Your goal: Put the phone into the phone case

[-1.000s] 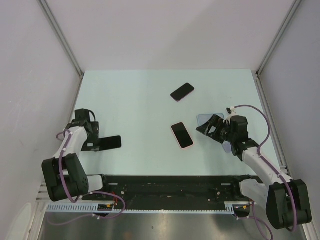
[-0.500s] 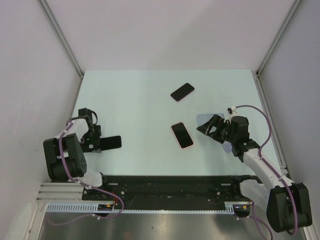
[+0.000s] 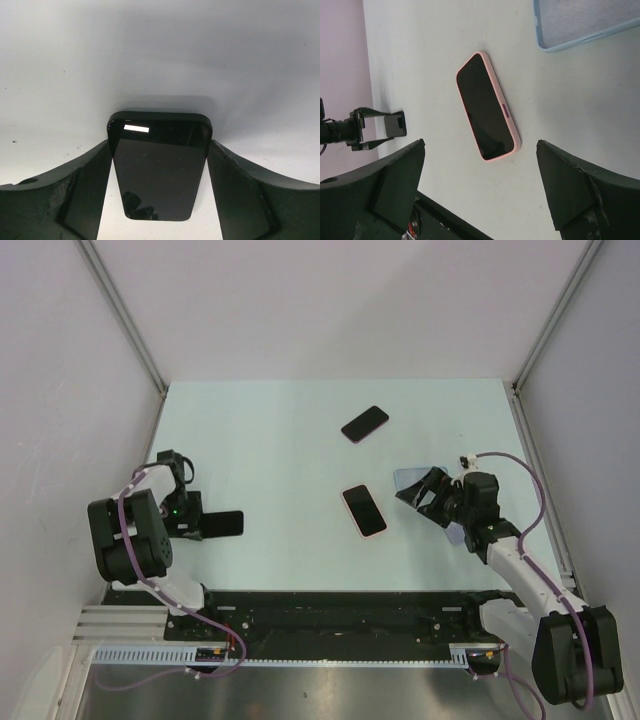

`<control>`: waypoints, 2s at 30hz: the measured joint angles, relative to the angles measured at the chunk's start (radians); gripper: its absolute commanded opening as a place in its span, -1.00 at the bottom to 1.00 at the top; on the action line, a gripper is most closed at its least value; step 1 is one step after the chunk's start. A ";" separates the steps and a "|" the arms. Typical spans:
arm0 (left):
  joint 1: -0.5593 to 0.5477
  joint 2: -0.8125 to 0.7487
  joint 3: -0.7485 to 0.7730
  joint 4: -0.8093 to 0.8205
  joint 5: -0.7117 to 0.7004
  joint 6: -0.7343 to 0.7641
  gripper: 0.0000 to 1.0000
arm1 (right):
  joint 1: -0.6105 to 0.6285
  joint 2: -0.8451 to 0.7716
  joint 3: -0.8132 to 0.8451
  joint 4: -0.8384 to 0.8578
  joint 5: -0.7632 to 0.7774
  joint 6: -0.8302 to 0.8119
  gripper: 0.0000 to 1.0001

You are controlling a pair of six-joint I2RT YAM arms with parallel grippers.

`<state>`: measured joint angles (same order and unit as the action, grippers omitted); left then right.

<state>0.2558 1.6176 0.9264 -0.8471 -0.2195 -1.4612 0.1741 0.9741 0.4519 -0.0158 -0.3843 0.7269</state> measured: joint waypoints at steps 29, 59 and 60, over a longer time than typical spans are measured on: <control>-0.159 0.051 0.046 0.060 0.198 0.476 -0.23 | -0.255 0.541 0.384 -0.152 0.298 0.043 0.32; -0.224 -0.010 0.050 0.161 0.389 0.790 -0.44 | -0.121 0.705 0.438 -0.166 0.500 0.089 -1.00; -0.226 -0.010 0.050 0.161 0.390 0.796 -0.44 | -0.121 0.705 0.439 -0.164 0.498 0.079 -1.00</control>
<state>0.0299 1.6077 0.9768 -0.6861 0.1707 -0.6651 0.0532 1.6791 0.8906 -0.1802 0.1135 0.8059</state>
